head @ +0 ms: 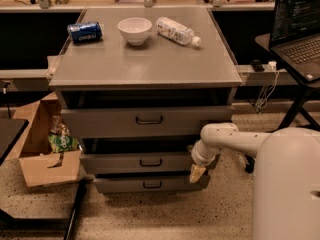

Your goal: Open middle drawer

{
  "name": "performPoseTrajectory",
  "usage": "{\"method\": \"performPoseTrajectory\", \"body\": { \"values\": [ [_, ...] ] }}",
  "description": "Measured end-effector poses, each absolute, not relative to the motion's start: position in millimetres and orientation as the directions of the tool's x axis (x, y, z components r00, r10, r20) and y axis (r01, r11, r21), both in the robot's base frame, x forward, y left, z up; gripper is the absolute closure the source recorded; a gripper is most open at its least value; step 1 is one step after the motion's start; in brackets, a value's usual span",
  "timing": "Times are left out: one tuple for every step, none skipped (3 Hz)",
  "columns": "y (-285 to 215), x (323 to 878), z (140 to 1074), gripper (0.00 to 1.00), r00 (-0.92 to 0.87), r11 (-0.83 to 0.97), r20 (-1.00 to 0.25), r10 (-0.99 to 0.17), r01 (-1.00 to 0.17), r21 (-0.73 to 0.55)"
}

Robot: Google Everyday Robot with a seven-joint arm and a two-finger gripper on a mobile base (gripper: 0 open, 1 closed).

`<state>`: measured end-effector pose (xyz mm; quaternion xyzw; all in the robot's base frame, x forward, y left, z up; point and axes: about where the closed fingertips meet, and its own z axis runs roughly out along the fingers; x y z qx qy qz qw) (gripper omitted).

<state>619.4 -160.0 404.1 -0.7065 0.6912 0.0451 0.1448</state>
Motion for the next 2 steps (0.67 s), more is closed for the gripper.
{"method": "performPoseTrajectory", "body": {
  "values": [
    [-154.8,625.0,401.6,0.43,0.047,-0.007,-0.272,-0.961,-0.989,-0.145],
    [-154.7,625.5,405.0,0.72,0.046,-0.006,-0.273,-0.961,-0.989,-0.146]
  ]
}}
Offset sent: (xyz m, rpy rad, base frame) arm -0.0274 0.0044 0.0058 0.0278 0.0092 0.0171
